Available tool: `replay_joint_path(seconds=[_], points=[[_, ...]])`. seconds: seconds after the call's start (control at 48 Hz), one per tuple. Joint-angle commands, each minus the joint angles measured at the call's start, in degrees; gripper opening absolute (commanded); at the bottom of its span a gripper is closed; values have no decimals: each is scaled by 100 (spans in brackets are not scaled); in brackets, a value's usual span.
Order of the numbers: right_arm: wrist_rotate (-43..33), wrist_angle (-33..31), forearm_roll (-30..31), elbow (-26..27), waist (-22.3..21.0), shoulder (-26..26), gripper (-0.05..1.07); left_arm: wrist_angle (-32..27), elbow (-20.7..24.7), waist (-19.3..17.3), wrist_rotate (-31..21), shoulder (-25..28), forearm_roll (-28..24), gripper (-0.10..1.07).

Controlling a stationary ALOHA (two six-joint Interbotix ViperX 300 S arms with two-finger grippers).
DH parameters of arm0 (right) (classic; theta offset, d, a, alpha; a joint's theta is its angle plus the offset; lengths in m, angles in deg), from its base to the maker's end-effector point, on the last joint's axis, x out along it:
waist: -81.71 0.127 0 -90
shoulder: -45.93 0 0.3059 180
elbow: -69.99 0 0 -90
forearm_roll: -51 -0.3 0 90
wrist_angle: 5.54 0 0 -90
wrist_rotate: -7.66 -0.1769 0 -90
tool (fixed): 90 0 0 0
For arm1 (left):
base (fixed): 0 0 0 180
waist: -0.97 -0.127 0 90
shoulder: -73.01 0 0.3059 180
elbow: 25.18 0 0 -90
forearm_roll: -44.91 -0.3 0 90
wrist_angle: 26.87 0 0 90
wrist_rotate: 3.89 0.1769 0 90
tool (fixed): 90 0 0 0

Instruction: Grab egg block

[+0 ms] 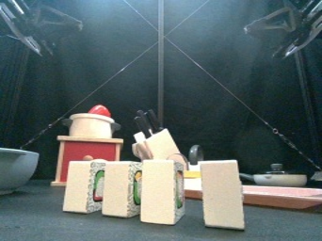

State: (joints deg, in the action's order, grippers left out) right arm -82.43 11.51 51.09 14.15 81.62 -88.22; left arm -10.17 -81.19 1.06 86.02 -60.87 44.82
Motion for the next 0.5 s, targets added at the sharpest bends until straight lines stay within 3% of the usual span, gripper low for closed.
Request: replay_joint_path(seconds=[0.0,0.167,0.479], points=[[0,9,18,26,-44,211,4,334,26,-9,9,185,26,-2],[-35,9,35,167,-237,940,2,659,53,26,26,448,9,-1],[-79,9,62,738,-264,2584,2,677,176,70,35,967,-62,-1]])
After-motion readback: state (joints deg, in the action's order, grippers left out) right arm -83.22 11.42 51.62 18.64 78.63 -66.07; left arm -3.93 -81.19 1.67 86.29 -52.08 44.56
